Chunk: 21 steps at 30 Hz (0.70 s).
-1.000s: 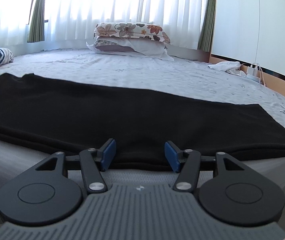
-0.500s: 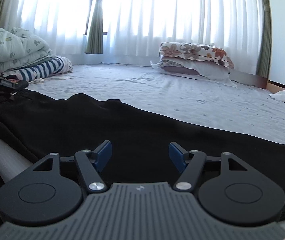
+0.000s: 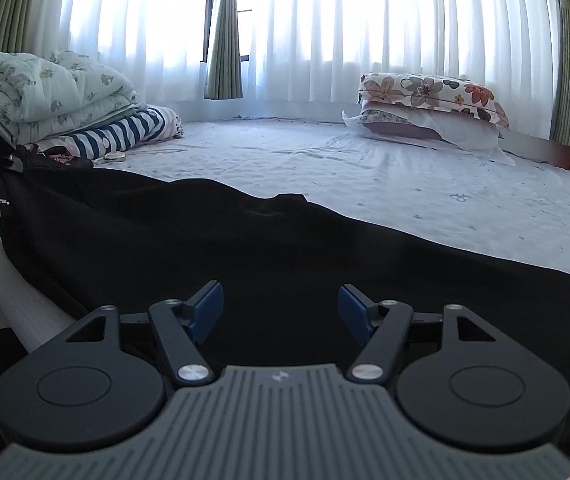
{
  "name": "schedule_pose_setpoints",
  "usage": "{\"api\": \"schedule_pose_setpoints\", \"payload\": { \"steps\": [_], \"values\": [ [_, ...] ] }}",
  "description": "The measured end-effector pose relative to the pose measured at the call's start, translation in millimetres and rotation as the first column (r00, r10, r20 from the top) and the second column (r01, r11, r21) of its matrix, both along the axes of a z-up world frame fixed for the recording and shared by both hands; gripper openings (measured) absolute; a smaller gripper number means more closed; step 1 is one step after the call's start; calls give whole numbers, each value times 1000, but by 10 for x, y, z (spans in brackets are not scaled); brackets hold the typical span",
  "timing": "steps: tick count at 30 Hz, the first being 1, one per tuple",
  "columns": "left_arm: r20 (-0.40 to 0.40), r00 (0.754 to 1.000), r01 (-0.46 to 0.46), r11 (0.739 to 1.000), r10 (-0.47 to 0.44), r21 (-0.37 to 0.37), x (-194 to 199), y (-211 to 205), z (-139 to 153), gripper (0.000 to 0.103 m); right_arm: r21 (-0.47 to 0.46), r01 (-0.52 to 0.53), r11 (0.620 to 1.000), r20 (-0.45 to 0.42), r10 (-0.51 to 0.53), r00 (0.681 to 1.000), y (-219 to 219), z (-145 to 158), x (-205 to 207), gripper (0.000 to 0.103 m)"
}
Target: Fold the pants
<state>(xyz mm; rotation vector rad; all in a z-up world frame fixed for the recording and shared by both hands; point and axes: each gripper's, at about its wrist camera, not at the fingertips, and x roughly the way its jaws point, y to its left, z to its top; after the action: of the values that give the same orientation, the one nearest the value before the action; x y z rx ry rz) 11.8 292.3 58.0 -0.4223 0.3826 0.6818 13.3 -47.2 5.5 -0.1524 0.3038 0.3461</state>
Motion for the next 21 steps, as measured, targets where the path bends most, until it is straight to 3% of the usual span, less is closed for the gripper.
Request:
{"api": "schedule_pose_setpoints", "payload": {
  "steps": [3, 8, 11, 15, 21],
  "values": [
    [-59, 998, -34, 998, 31, -58, 4, 123, -254, 13, -15, -2, 1000, -17, 2, 1000, 9, -53, 4, 78],
    [-76, 996, -43, 999, 44, 10, 36, 34, -309, 14, -48, 19, 999, -75, -23, 997, -37, -214, 36, 79],
    [-78, 996, -50, 999, 49, -11, 61, 51, -313, 14, -63, 26, 998, -59, -29, 998, -113, -258, -34, 83],
    [-87, 995, -46, 999, 45, 2, 77, 25, -317, 16, -27, 56, 998, -86, -59, 995, -378, -245, -74, 84],
    [-94, 994, -44, 999, 46, 19, 83, -29, -343, 21, -31, 200, 979, -81, -202, 976, -960, -231, -156, 90]
  ]
}}
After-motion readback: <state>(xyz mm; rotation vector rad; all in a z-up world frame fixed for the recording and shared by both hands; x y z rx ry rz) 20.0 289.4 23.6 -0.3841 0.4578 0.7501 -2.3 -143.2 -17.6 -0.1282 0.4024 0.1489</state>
